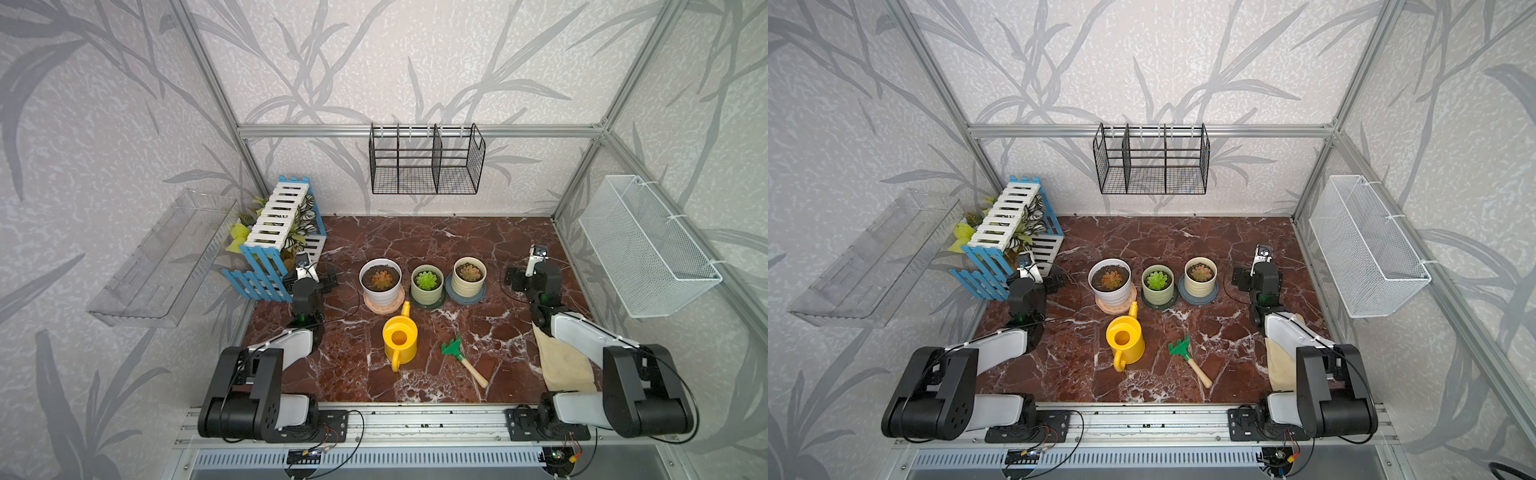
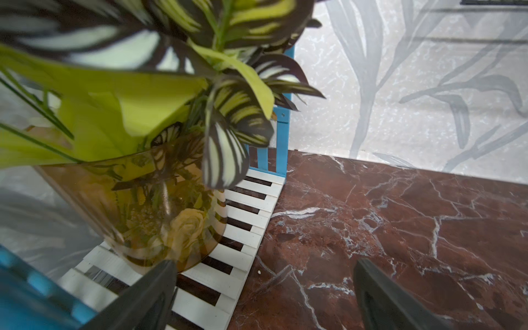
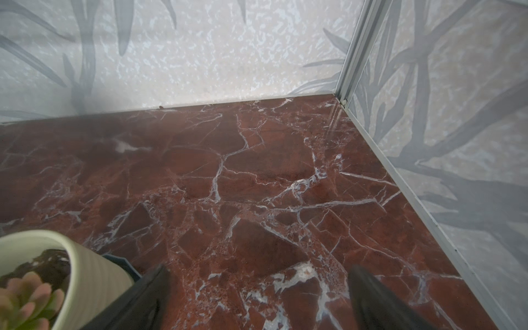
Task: Water the succulent around the soil edge
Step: Pick up the watering can from the center of the board.
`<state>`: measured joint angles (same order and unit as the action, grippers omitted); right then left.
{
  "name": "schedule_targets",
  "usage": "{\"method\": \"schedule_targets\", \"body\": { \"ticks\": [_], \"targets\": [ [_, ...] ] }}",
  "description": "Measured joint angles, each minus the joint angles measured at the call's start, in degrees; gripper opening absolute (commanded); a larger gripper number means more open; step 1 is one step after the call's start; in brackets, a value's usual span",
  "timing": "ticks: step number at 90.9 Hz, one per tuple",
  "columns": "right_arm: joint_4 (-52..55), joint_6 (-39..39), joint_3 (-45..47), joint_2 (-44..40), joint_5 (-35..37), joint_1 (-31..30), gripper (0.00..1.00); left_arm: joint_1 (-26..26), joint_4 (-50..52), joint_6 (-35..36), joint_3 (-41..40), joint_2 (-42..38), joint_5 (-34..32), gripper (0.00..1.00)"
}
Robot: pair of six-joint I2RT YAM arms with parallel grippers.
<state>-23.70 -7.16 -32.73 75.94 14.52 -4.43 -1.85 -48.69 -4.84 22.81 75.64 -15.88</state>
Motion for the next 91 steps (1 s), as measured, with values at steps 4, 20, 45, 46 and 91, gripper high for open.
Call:
{"method": "schedule_targets", "body": {
  "ticks": [4,20,45,46,91],
  "targets": [
    [1.46,-1.05,-0.33,-1.03,1.92,-0.76,0.99,0.02,0.92,-1.33,0.24,-1.44,-0.85,1.0],
    [14.01,-20.61,-5.18,-2.29,14.73,-1.55,0.99,-0.02,2.93,-10.58,1.42,-6.32,-3.15,1.0],
    [22.8,-37.62,-5.66,-2.62,10.69,3.04,0.99,0.02,10.01,-21.97,5.03,-8.15,2.03,1.0],
    [22.8,-37.62,-5.6,-2.62,10.43,2.93,0.99,0.02,10.19,-22.32,5.03,-8.28,2.38,1.0],
    [25.22,-33.16,-4.7,-2.45,2.75,-6.32,0.99,-27.65,19.76,-26.49,1.66,-25.4,11.32,0.84]
  ]
}}
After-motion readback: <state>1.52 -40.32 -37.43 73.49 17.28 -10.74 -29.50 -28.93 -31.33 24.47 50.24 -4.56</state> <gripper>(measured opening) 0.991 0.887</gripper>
